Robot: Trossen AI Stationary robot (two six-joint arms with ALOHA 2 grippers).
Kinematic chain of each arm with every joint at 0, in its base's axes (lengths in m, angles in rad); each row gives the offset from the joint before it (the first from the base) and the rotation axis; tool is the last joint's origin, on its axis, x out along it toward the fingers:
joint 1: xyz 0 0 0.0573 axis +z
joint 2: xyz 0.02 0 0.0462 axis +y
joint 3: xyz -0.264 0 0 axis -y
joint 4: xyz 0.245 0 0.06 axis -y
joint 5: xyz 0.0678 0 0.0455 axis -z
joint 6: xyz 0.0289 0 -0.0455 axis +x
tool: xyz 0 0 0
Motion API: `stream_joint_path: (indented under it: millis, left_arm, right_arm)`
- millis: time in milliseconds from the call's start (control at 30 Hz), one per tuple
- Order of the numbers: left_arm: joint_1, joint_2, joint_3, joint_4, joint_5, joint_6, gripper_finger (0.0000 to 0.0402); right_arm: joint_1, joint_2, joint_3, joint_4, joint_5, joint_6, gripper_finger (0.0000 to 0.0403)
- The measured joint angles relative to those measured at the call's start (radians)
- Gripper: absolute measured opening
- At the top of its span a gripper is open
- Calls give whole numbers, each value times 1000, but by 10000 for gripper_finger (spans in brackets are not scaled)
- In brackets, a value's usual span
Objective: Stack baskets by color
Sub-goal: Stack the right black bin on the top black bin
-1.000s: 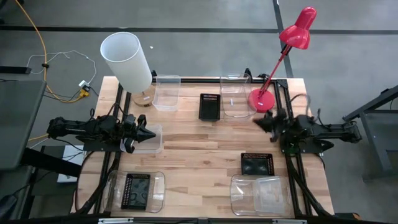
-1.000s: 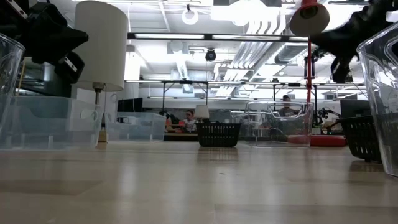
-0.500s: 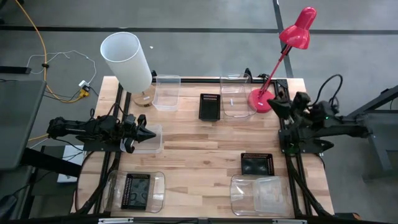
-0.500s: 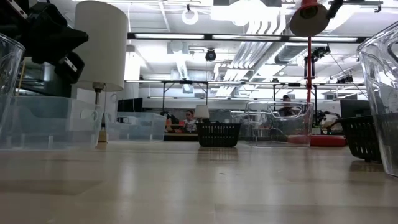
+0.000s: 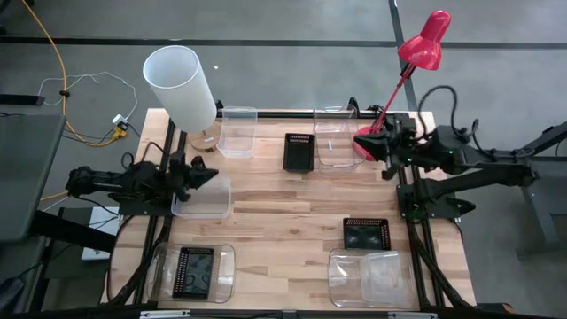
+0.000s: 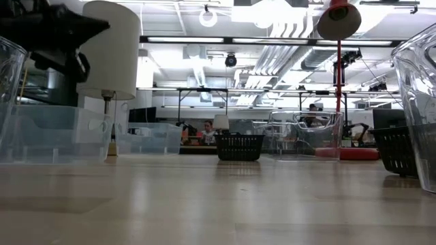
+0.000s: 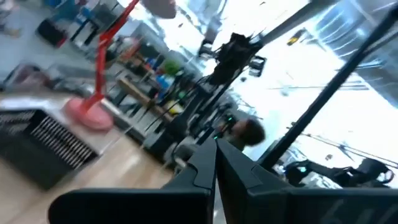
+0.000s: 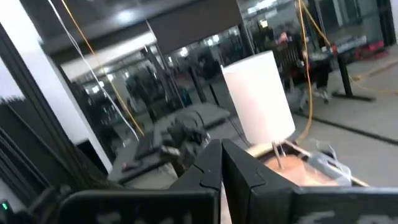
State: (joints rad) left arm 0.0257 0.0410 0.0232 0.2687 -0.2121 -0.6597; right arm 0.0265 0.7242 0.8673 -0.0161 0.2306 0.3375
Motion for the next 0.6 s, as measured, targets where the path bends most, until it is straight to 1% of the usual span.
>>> stream_joint_path:
  millis: [100, 233, 333, 400, 500, 600]
  left_arm:
    - [0, 79, 72, 11, -10, 21, 8]
    - [0, 251, 241, -71, -20, 153, 33]
    - [0, 383, 398, -251, -37, 256, 60]
    - [0, 461, 501, -377, -42, 316, 79]
    - [0, 549, 617, -526, -55, 356, 105]
    - [0, 610, 691, -585, -62, 357, 126]
  right_arm:
    - [0, 38, 37, -49, 0, 1, 1]
    - [0, 90, 76, -90, -1, 1, 1]
    - [0, 125, 118, -171, -3, 2, 1]
    - [0, 144, 157, -282, -3, 35, 4]
    - [0, 174, 231, -483, -7, 135, 27]
    - [0, 203, 305, -654, -57, 221, 73]
